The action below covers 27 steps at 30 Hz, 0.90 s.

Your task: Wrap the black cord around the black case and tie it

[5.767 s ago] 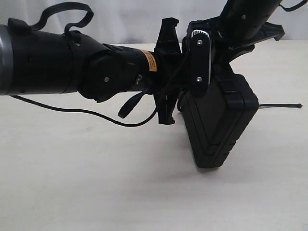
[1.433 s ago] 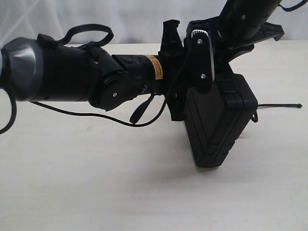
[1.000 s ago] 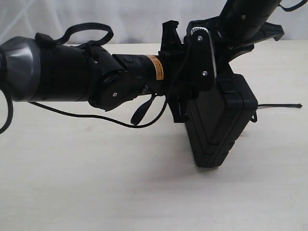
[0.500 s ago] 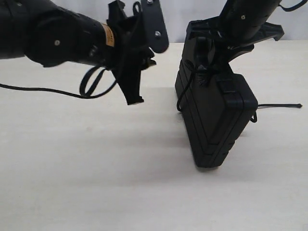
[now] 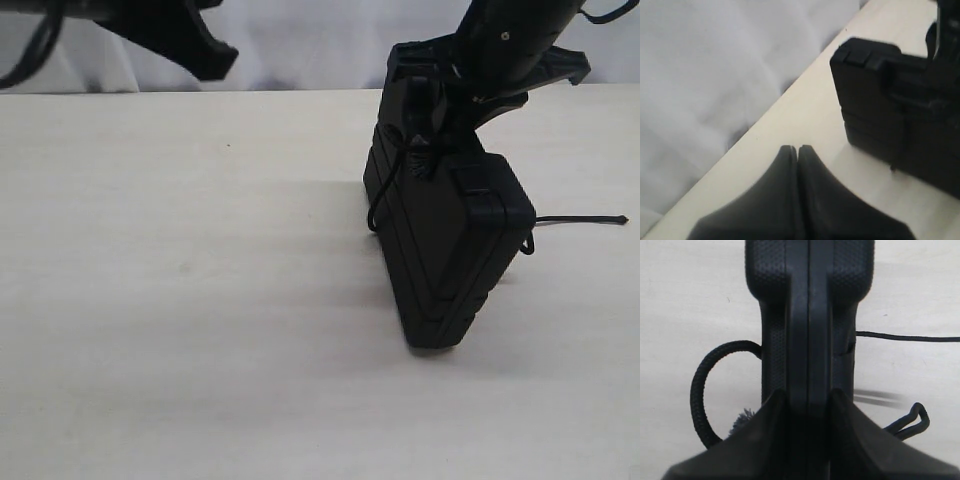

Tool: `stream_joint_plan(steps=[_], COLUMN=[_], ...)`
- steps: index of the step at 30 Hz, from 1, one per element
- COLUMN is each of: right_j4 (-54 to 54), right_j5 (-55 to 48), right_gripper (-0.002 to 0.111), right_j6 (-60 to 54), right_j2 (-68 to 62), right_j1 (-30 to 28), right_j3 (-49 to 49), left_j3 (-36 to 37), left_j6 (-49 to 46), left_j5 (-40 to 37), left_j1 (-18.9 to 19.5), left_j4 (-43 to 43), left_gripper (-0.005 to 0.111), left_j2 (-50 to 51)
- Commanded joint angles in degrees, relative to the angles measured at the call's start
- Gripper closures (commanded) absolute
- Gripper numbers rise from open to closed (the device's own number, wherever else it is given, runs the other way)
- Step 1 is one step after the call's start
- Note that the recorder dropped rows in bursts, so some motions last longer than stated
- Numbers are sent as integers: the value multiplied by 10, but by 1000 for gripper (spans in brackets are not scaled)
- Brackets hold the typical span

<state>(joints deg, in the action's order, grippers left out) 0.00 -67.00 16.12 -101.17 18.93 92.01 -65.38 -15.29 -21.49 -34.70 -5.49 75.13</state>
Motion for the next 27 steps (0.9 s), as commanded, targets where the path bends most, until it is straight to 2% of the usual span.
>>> stream_joint_plan(steps=[1,4,13,22,27], right_j4=[-4,-4,-4,-4,-4], right_j5=[12,12,12,12,12], right_gripper=[104,104,104,104,104], right_j6=[-2,-2,-2,-2,-2], right_j2=[-4,-4,-4,-4,-4], right_j1=[-1,-1,-1,-1,-1], right_j3=[0,0,0,0,0], left_j3=[1,16,151,206,206], left_j6=[94,113,158,153,153], left_j5=[-6,5,118,95,84], left_j1=[2,0,0,0,0], left_j4=[6,8,7,1,1], left_gripper=[107,107,107,107,107], left_j2=[-57,-96,-255,-498,-561])
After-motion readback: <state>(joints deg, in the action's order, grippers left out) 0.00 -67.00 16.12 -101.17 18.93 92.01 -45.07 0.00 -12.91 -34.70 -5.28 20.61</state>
